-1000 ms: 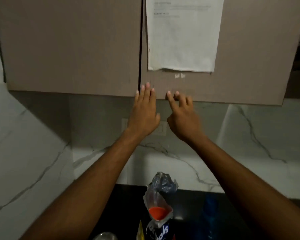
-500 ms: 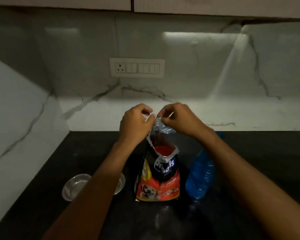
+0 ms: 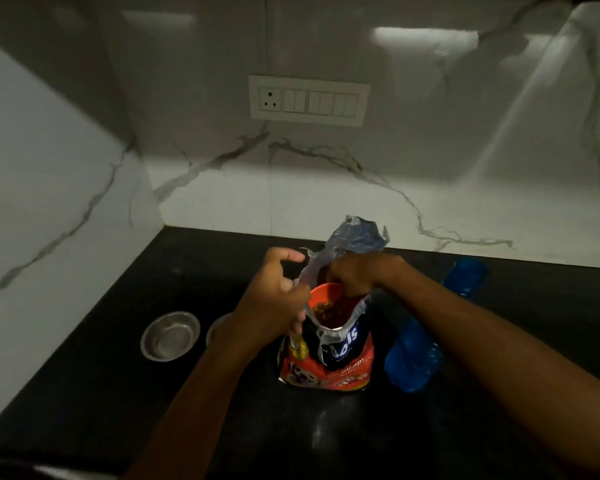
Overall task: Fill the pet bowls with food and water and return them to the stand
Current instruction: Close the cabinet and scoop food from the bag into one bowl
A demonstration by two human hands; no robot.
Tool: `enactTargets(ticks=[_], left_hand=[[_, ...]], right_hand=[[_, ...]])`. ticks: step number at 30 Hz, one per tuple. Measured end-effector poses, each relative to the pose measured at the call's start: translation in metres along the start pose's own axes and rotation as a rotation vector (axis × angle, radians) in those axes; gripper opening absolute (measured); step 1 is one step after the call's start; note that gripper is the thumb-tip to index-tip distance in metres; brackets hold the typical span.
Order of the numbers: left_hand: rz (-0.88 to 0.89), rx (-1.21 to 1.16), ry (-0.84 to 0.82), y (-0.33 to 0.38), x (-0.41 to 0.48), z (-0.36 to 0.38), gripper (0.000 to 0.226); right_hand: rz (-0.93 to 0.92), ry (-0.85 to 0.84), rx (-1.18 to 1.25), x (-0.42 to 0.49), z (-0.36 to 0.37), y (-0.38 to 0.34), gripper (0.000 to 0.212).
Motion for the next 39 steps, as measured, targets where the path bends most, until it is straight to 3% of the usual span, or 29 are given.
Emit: enactTargets(ticks=[9, 14, 20, 26, 33, 36, 39], left_hand=[[0.086, -0.075, 0.099, -0.016, -0.026, 0.007, 0.038], [0.144, -0.107, 0.123, -0.021, -0.026, 0.009, 0.035], [0.184, -0.104, 0.183, -0.026, -0.024, 0.010, 0.037], [0.190, -0.164, 0.225, -0.025, -0.018, 0.017, 0.041], [0.228, -0.206, 0.211, -0.029, -0.018, 0.015, 0.039], [0.240, -0.216, 0.194, -0.031, -0.018, 0.011, 0.039], [0.253, -0.232, 0.187, -0.036, -0.015, 0.005, 0.040]], right_hand=[[-0.082, 0.209, 0.025, -0.033, -0.010, -0.003, 0.037], [-0.036, 0.436, -0.208, -0.053, -0.013, -0.019, 0.027], [-0.165, 0.493, -0.305, -0.054, 0.002, -0.056, 0.028], [-0.176, 0.325, -0.045, -0.037, 0.005, -0.060, 0.017], [-0.074, 0.240, 0.321, -0.040, 0.012, -0.053, 0.009], [0.053, 0.212, 0.506, -0.047, 0.013, -0.046, 0.026], [0.234, 0.260, 0.710, -0.056, 0.010, -0.035, 0.019]])
Point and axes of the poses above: each hand's wrist, its own x-axis towards the middle knuckle, its own z-axis out of the palm, y = z × x, the point moved 1 cm from there along x, towards the middle knuckle, and after that the axes turned 6 degrees about -x, right-handed, at the moved point
